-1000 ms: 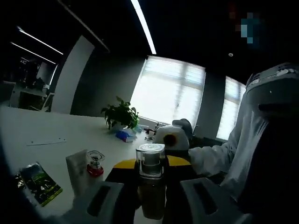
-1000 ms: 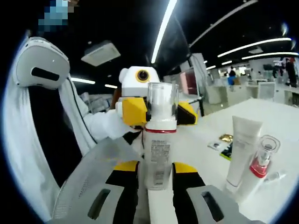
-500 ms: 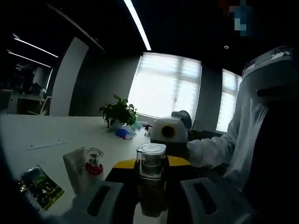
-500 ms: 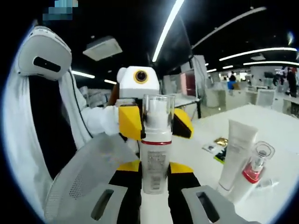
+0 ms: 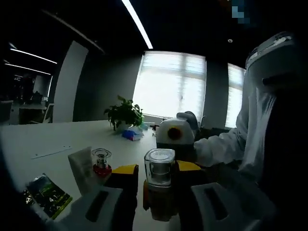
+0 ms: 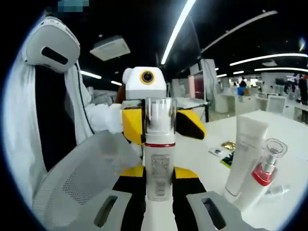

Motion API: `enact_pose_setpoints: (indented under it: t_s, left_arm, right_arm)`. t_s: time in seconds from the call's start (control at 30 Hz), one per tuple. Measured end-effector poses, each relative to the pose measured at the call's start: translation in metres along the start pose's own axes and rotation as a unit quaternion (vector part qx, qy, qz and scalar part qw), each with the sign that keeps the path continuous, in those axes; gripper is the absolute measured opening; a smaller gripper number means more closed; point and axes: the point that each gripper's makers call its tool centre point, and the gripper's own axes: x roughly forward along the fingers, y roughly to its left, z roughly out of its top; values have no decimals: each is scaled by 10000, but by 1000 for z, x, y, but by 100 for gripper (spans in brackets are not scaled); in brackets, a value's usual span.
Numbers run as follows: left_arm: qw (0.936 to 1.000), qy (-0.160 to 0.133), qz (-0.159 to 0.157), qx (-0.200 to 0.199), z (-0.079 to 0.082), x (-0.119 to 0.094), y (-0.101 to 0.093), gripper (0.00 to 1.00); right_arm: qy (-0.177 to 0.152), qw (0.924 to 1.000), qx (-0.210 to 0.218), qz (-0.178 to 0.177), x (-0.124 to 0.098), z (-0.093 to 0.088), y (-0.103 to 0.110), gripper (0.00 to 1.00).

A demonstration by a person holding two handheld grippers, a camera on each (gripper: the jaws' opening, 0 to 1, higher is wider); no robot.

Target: Arrange the skincare products in the storage area until every visible bottle or jar stands upright without overlapping.

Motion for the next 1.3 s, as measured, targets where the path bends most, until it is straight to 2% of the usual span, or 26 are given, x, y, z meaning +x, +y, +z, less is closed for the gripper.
enact_pose_setpoints:
  t_s: [0.1, 0.23, 0.37, 0.47, 0.57, 0.73, 0.83, 0.97, 1.1, 1.3]
  left_arm:
    - [10000, 43, 12, -25, -3, -1, 1, 24]
    - [9999, -78, 9, -106, 0, -6, 7, 22]
    - [10000, 64, -19, 26, -7, -6, 8, 20]
    - [9999, 32, -91, -80, -7, -5, 9, 17]
    - [9999, 76, -108, -16, -10, -3, 11, 17]
    - [9994, 306, -129, 113, -23, 2, 19, 16]
    - [9980, 442, -118, 427, -34, 4, 27, 16]
    - [9966, 567, -111, 587, -45, 7, 37, 16]
    - [9936, 813, -100, 780, -59, 11, 45, 16]
    - [9931, 909, -50, 733, -70, 17, 56, 16]
  right_arm:
    - [4, 10000, 10, 15, 2, -3, -4, 11]
    - [51, 10000, 14, -1, -1, -10, -10, 11]
    - [117, 9999, -54, 49, 0, -18, -12, 11]
    - [187, 9998, -74, 58, 2, -24, -15, 11]
    - [173, 9997, -117, 85, 4, -28, -18, 11]
    - [233, 9994, -242, 44, 5, -38, -28, 12]
    - [261, 9991, -341, -59, 10, -46, -37, 12]
    - [305, 9982, -503, -145, 16, -56, -46, 12]
    - [430, 9968, -632, -241, 21, -68, -57, 12]
    - [471, 9974, -475, -279, 23, -79, -68, 13]
